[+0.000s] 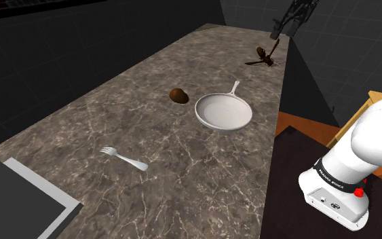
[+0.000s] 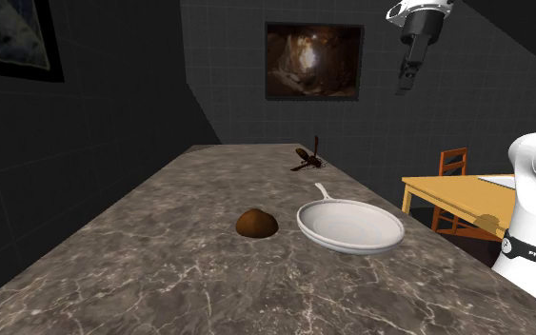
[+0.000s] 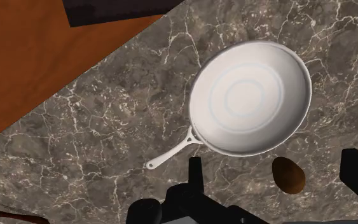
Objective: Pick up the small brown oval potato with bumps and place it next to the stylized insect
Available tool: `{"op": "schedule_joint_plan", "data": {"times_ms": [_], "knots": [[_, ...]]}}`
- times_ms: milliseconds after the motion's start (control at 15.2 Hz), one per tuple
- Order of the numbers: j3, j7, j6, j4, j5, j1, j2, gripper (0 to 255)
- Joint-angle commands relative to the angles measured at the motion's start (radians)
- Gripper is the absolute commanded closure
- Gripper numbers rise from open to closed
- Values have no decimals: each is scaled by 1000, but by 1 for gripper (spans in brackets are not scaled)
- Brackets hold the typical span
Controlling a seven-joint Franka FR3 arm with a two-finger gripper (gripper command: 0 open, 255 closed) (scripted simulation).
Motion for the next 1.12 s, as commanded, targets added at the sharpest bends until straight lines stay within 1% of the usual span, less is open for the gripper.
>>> {"op": "schedule_joint_plan", "data": {"times_ms": [0,264,528,792,1056], "knots": [[0,0,0,0,0,0,0,0],[21,-16,143,-53,13,19,76,0],[42,-32,285,-85,26,38,173,0],[63,-47,422,-93,35,56,287,0],[85,-61,549,-78,39,72,416,0]]}}
